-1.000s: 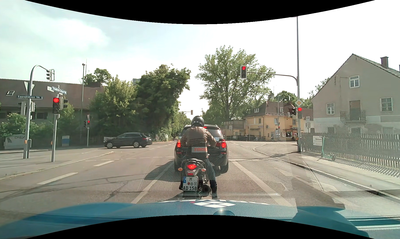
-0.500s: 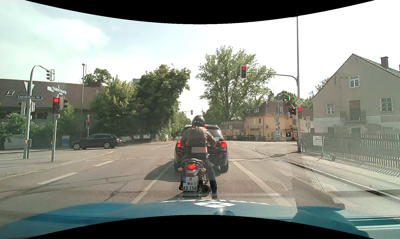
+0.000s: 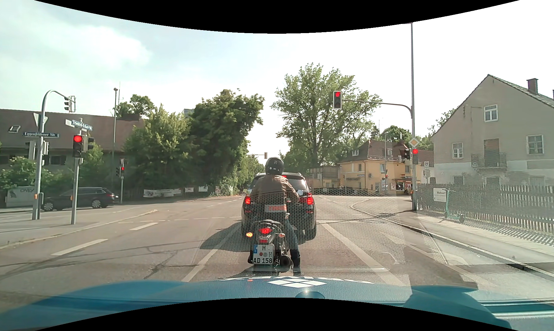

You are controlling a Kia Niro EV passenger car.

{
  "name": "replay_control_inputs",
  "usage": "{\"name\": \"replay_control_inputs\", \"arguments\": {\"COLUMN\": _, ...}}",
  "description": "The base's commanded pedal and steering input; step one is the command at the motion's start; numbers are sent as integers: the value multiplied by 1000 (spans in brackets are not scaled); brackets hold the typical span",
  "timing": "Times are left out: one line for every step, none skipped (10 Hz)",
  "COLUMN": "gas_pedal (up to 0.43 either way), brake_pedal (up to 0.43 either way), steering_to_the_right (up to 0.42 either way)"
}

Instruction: Follow the waypoints while adhering to traffic rules and regulations

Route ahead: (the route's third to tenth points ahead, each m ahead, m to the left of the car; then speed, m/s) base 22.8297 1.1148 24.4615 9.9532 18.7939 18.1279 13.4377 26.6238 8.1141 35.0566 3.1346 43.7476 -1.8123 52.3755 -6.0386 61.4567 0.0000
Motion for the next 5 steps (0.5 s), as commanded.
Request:
{"name": "replay_control_inputs", "arguments": {"gas_pedal": 0, "brake_pedal": 317, "steering_to_the_right": -11}}
{"name": "replay_control_inputs", "arguments": {"gas_pedal": 0, "brake_pedal": 317, "steering_to_the_right": -11}}
{"name": "replay_control_inputs", "arguments": {"gas_pedal": 0, "brake_pedal": 317, "steering_to_the_right": -11}}
{"name": "replay_control_inputs", "arguments": {"gas_pedal": 0, "brake_pedal": 317, "steering_to_the_right": -11}}
{"name": "replay_control_inputs", "arguments": {"gas_pedal": 0, "brake_pedal": 317, "steering_to_the_right": -11}}
